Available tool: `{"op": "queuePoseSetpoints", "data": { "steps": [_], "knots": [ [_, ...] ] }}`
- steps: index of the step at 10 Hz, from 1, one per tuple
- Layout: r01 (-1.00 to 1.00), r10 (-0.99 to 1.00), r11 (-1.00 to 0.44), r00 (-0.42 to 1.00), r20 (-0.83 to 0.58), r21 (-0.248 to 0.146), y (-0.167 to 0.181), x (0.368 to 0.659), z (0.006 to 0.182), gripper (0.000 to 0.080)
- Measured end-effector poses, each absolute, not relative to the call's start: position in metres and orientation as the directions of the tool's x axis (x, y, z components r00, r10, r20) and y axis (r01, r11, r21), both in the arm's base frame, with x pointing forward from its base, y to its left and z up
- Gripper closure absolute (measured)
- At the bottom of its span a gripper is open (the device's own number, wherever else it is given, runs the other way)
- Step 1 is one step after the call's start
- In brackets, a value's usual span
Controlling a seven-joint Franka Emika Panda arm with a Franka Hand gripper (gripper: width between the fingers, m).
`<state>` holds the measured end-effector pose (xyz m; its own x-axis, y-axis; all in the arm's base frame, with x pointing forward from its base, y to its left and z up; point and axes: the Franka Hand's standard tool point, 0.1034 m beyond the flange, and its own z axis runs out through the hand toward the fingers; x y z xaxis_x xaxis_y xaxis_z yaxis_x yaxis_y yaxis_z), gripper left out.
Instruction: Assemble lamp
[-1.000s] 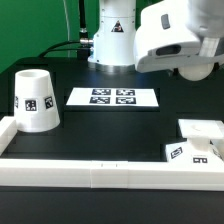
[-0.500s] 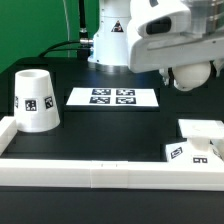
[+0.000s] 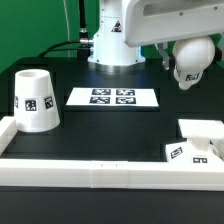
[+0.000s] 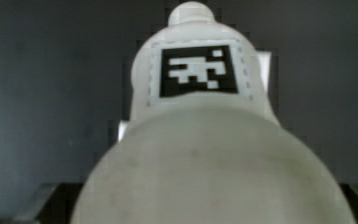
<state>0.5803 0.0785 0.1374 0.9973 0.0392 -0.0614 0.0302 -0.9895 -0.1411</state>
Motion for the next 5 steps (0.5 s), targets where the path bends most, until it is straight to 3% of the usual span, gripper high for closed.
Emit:
{"op": "queuePoseSetpoints", "data": {
  "steps": [5],
  "knots": [
    [0.054,0.024,-0.994,0.954,0.298,-0.090,0.076,0.601,0.141,0.0222]
  ]
}}
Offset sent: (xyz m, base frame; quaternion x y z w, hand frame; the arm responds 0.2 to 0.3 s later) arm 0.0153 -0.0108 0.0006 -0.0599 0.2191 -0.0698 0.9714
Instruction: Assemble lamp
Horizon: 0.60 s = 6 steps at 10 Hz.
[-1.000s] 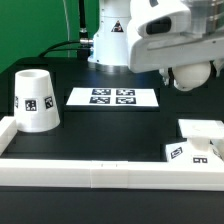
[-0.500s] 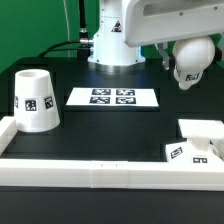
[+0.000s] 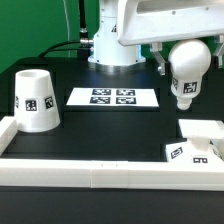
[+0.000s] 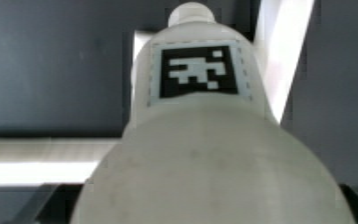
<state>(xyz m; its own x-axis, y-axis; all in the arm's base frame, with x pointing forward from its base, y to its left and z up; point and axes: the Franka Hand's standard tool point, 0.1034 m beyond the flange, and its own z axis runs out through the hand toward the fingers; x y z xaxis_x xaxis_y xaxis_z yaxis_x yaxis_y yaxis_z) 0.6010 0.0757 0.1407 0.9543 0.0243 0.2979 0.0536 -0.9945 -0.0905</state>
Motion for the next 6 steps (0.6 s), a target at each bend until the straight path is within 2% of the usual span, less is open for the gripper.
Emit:
{"op": "queuePoseSetpoints", "data": {
  "steps": [2,6],
  "knots": [
    [0.070,0.029,-0.994,0.906,0.421,-0.080,0.088,0.617,0.155,0.0222],
    [0.077,0.036,-0.994,0.900,0.434,-0.077,0.091,0.617,0.153,0.0222]
  ]
}}
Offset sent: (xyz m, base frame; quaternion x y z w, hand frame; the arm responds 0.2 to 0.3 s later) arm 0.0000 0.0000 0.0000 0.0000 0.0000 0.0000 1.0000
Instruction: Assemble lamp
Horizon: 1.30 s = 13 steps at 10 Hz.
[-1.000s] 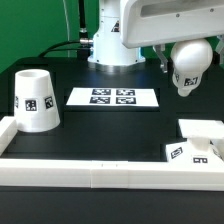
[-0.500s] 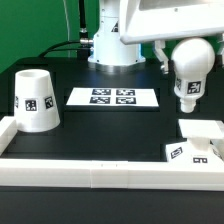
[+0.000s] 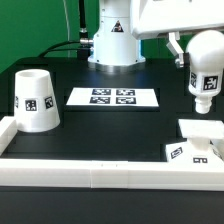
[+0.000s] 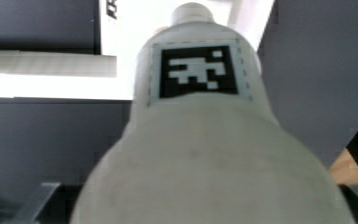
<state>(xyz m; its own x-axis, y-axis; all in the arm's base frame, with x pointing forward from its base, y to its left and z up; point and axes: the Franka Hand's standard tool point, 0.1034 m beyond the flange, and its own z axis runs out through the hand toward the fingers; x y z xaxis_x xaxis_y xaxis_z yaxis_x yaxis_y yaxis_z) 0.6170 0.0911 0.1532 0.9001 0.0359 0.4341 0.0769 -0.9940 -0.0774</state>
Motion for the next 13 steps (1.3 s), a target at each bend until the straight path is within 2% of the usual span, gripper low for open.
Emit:
{"op": "queuePoseSetpoints", "data": {
  "steps": [7,13],
  "knots": [
    [0.125,0.090,-0.991,0.898,0.431,-0.053,0.088,0.633,0.138,0.0222],
    [0.119,0.085,-0.992,0.878,0.471,-0.043,0.083,0.640,0.136,0.0222]
  ]
}}
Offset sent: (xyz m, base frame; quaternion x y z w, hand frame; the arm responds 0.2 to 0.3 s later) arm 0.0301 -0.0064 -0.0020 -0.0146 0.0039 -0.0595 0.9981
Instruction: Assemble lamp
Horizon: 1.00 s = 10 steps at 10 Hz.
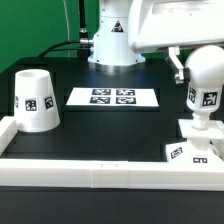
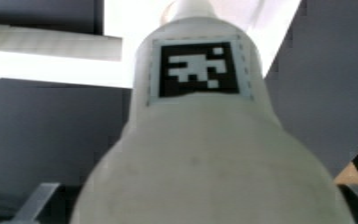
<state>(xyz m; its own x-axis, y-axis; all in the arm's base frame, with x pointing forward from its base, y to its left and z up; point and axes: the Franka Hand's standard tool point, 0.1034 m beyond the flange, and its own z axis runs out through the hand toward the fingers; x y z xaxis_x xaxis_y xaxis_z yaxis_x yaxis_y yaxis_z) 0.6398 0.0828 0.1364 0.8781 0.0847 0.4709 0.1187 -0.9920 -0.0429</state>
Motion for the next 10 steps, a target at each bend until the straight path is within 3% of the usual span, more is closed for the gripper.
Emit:
{"op": "queuePoseSetpoints", "data": {
  "steps": [4,10],
  "knots": [
    [0.123,0.088,-0.992,0.861,0.502,-0.037,0.087,0.642,0.136,0.0222],
    [0.129,0.097,-0.991,0.852,0.514,-0.027,0.091,0.626,0.120,0.0222]
  ]
}}
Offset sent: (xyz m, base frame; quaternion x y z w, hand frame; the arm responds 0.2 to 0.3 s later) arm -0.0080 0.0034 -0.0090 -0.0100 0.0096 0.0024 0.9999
